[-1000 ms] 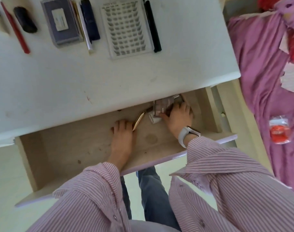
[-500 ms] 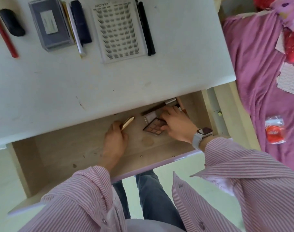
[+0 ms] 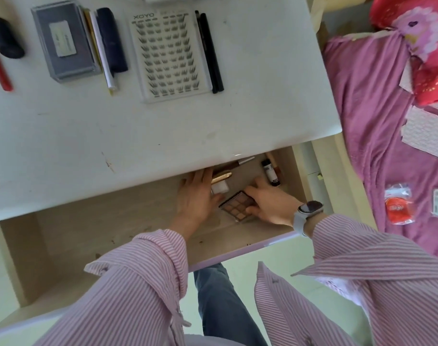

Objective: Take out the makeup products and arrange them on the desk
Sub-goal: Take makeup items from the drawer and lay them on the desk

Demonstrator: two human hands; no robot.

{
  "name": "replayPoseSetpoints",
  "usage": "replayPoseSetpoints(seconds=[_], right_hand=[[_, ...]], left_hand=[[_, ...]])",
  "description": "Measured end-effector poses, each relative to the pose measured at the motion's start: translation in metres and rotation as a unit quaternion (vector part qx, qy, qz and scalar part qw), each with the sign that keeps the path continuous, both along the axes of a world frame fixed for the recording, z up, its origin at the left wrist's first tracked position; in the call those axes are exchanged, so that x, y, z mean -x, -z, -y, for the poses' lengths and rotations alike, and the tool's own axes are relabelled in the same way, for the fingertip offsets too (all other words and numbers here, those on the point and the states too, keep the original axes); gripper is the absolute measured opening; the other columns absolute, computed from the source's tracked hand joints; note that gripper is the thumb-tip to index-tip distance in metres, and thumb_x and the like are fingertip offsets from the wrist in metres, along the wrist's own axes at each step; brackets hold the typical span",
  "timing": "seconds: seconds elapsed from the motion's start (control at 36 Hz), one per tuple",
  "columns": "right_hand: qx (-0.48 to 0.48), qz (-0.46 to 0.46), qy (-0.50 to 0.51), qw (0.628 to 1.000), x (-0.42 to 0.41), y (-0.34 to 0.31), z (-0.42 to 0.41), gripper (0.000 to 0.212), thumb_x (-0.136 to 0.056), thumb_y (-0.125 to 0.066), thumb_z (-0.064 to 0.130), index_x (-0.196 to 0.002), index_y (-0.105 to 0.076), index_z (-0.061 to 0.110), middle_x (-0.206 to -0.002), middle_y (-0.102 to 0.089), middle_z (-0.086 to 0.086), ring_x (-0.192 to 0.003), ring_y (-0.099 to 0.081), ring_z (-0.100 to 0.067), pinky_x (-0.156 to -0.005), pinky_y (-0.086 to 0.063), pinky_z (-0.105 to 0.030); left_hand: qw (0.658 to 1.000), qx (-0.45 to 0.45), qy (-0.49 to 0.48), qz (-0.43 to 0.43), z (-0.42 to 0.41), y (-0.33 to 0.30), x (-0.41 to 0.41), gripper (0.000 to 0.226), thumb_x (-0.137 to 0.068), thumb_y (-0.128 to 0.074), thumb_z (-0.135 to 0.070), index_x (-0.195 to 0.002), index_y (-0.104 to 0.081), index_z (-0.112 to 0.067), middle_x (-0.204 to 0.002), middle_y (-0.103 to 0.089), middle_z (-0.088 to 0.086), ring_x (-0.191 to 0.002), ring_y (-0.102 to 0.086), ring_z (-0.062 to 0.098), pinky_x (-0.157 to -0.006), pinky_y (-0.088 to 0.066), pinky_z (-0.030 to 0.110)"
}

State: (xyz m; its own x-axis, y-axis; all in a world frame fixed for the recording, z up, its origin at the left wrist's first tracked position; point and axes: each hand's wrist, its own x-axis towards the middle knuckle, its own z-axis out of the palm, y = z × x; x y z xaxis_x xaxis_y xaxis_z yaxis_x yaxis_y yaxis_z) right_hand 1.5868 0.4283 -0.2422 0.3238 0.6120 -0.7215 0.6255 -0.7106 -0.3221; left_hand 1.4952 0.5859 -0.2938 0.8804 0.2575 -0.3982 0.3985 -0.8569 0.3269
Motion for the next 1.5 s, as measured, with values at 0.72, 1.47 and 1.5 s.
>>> replayPoseSetpoints(seconds=[0.72, 1.47, 1.5], right_hand=[[-0.083, -0.011, 0.143, 0.986, 0.006, -0.030, 0.026, 0.033, -0.090, -0.055, 0.027, -0.122, -0.046, 0.021, -0.115, -0.055, 0.000, -0.096, -0.053, -0.017, -0.083, -0.045, -0.028], [-0.308, -0.119, 0.373, 0.867, 0.051, -0.101, -0.262, 0.013, -0.092, -0.052, 0.020, -0.095, -0.045, 0.009, -0.082, -0.051, 0.001, -0.081, -0.052, -0.019, -0.073, -0.047, -0.038], [-0.309, -0.114, 0.377, 0.866, 0.052, -0.100, -0.269, 0.013, -0.092, -0.051, 0.020, -0.096, -0.045, 0.009, -0.083, -0.051, 0.001, -0.080, -0.052, -0.018, -0.071, -0.046, -0.034]], left_hand=[[0.993, 0.075, 0.048, -0.083, -0.008, -0.029, 0.038, 0.030, -0.087, -0.055, -0.046, -0.093, -0.055, -0.016, -0.105, -0.060, 0.007, -0.101, -0.050, 0.023, -0.075, -0.039, 0.031], [0.850, 0.218, -0.438, 0.197, -0.197, -0.148, 0.103, 0.032, -0.095, -0.049, -0.030, -0.121, -0.040, -0.015, -0.088, -0.051, -0.009, -0.075, -0.051, 0.004, -0.058, -0.036, 0.016], [0.849, 0.212, -0.442, 0.196, -0.203, -0.146, 0.099, 0.033, -0.095, -0.049, -0.030, -0.122, -0.040, -0.014, -0.086, -0.051, -0.009, -0.073, -0.050, 0.004, -0.057, -0.036, 0.018]])
